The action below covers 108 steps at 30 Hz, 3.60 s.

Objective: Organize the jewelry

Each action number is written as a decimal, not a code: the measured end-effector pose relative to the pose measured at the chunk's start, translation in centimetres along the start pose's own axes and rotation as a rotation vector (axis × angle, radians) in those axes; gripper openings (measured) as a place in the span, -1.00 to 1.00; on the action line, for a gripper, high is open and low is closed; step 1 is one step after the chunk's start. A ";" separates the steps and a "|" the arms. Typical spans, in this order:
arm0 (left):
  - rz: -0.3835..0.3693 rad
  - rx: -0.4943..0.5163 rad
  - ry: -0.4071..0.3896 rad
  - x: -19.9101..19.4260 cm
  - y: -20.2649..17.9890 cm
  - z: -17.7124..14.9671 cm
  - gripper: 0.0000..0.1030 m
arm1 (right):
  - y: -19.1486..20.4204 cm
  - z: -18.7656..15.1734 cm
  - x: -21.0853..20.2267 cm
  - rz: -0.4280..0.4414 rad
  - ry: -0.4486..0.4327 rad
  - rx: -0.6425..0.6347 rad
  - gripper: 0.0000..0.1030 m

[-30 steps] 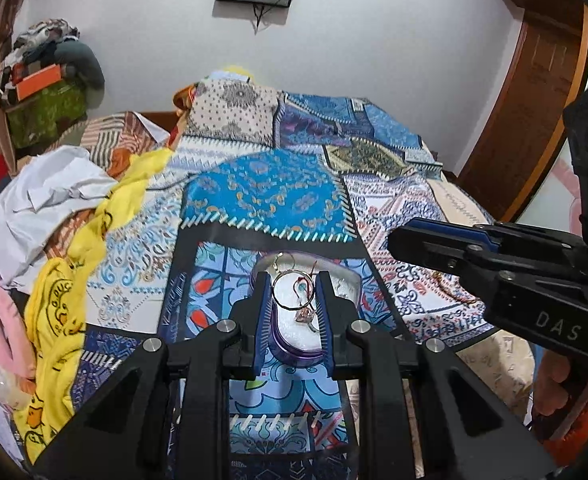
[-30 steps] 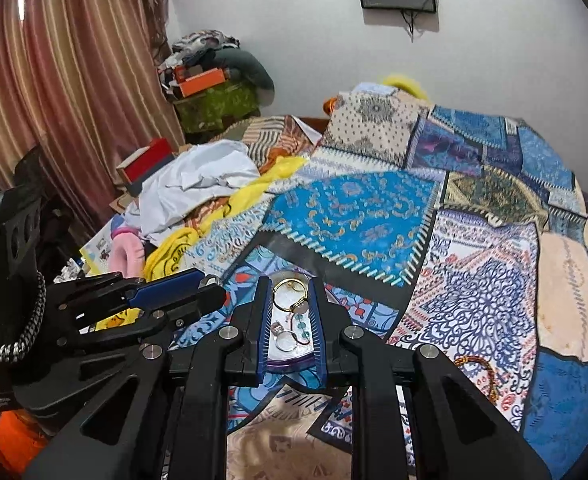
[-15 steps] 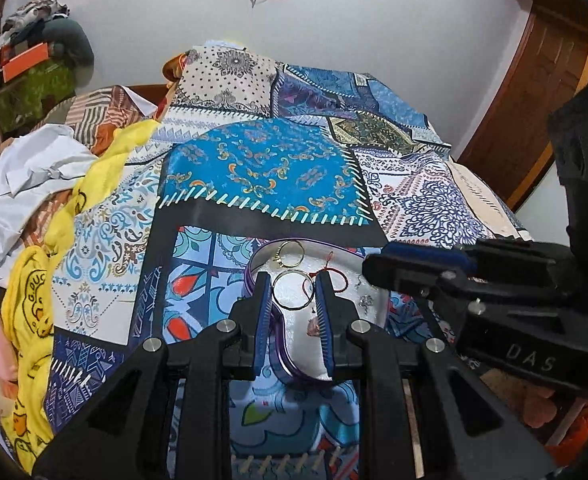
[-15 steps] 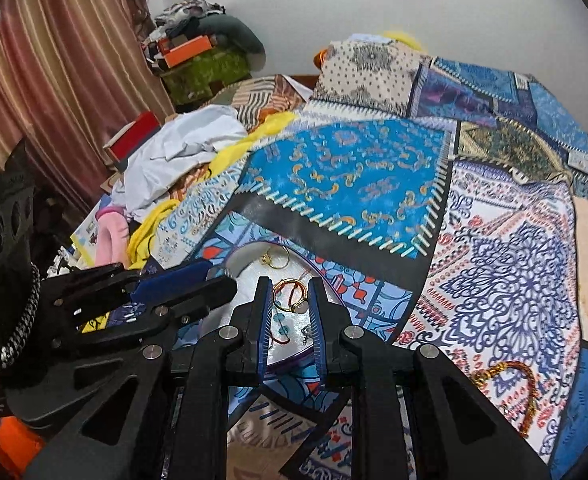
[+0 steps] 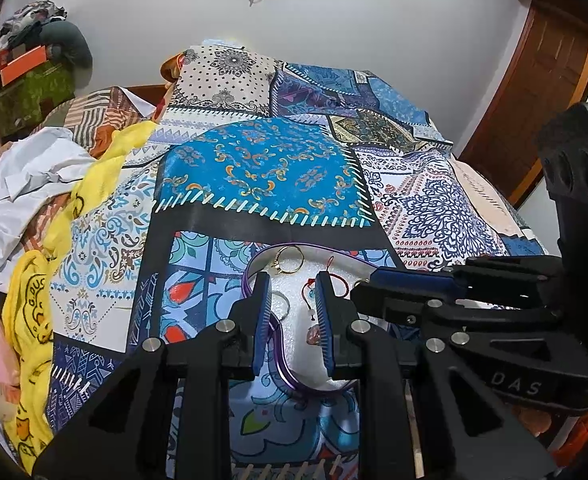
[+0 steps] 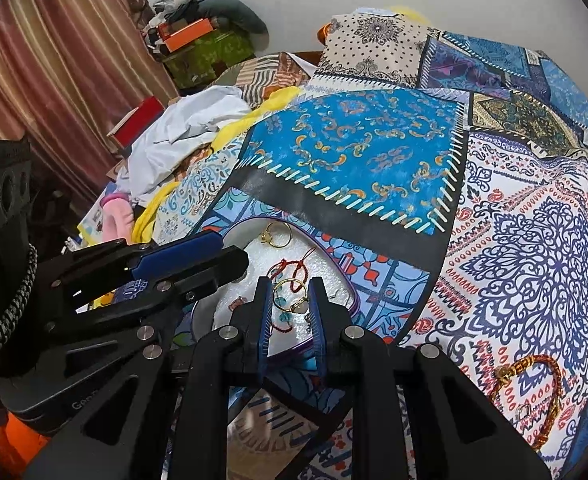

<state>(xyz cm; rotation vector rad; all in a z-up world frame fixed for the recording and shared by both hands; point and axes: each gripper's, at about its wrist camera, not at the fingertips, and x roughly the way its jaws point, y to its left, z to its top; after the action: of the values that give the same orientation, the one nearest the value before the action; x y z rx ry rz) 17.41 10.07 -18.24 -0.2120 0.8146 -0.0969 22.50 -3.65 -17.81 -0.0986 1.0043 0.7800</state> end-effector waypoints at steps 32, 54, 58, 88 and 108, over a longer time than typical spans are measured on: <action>-0.010 0.108 -0.136 -7.8 -7.5 1.4 -0.48 | -2.5 -1.9 -12.4 -0.172 -0.240 0.029 -0.32; -0.112 0.225 0.047 -0.1 -15.7 0.1 -0.46 | -12.3 -7.2 -15.3 -0.295 -0.200 0.203 -0.32; -0.119 0.243 0.075 1.4 -16.8 -0.2 -0.47 | -13.1 -7.6 -14.7 -0.279 -0.184 0.220 -0.32; -0.136 0.265 0.081 3.9 -17.9 -0.6 -0.81 | -12.5 -7.4 -11.9 -0.219 -0.135 0.187 -0.32; -0.117 0.209 -0.002 -0.2 -15.2 0.2 -0.81 | -10.2 -6.9 -8.7 -0.234 -0.082 0.135 -0.87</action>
<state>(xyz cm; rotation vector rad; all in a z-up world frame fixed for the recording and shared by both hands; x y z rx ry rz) 17.29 -4.72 -14.55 -0.0622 0.7840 -0.2903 21.34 -18.72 -17.54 -0.0652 0.9451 0.4979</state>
